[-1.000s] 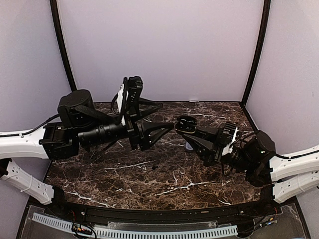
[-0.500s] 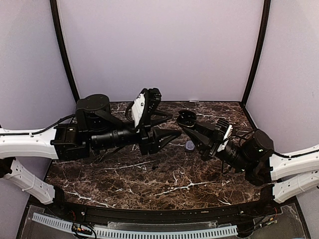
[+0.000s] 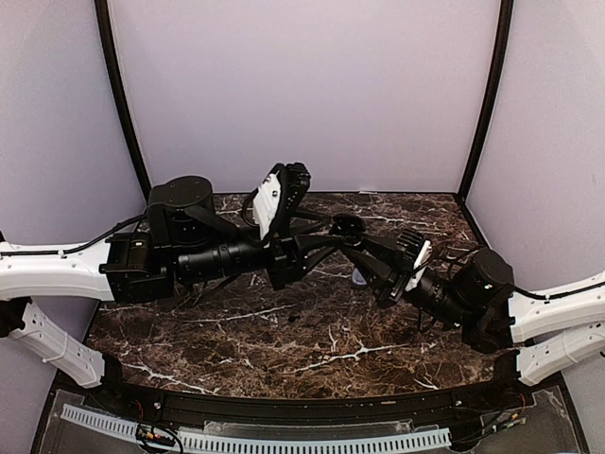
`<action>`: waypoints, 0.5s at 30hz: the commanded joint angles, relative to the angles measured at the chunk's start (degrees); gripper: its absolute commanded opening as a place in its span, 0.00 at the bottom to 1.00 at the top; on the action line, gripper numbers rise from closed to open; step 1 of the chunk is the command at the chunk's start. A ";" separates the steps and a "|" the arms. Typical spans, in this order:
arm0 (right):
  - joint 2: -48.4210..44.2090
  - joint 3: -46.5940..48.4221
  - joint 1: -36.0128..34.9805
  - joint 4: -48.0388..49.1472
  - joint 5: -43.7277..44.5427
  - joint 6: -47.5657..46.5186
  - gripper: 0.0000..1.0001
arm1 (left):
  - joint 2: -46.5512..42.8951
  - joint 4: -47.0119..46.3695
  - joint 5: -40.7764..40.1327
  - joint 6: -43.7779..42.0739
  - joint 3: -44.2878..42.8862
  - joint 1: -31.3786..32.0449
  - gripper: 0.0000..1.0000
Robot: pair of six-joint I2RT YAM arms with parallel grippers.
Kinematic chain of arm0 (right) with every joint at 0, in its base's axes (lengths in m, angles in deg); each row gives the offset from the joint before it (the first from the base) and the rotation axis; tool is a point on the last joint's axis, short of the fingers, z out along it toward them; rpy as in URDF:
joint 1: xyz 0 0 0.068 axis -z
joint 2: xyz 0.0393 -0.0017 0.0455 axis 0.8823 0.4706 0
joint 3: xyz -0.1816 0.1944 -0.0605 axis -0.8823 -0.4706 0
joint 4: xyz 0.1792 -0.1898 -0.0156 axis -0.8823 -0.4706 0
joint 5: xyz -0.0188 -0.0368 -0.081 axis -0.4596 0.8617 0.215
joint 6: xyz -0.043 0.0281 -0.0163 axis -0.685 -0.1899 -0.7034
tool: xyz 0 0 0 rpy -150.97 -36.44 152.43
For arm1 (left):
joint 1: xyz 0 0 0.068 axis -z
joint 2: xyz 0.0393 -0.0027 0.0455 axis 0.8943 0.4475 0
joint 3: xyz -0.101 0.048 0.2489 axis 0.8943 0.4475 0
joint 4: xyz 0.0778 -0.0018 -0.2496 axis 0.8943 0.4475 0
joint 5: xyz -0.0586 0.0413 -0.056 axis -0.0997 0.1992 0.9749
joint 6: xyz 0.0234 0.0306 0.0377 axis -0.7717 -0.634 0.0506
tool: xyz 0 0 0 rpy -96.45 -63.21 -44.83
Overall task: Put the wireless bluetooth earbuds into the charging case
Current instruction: Pick up the right earbud from the left side groove of the charging case.
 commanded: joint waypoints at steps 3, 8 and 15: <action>0.42 1.73 -1.19 2.45 1.28 -1.05 0.00 | 0.11 -0.01 -2.20 -0.37 -1.76 -0.18 0.38; 0.49 1.89 -1.48 2.75 1.43 -1.20 0.00 | 0.64 0.25 -3.66 -0.10 -2.00 -0.18 0.35; 1.17 1.79 -2.18 3.79 2.55 -2.06 0.00 | 1.50 0.16 -3.77 0.58 -2.33 -0.18 0.29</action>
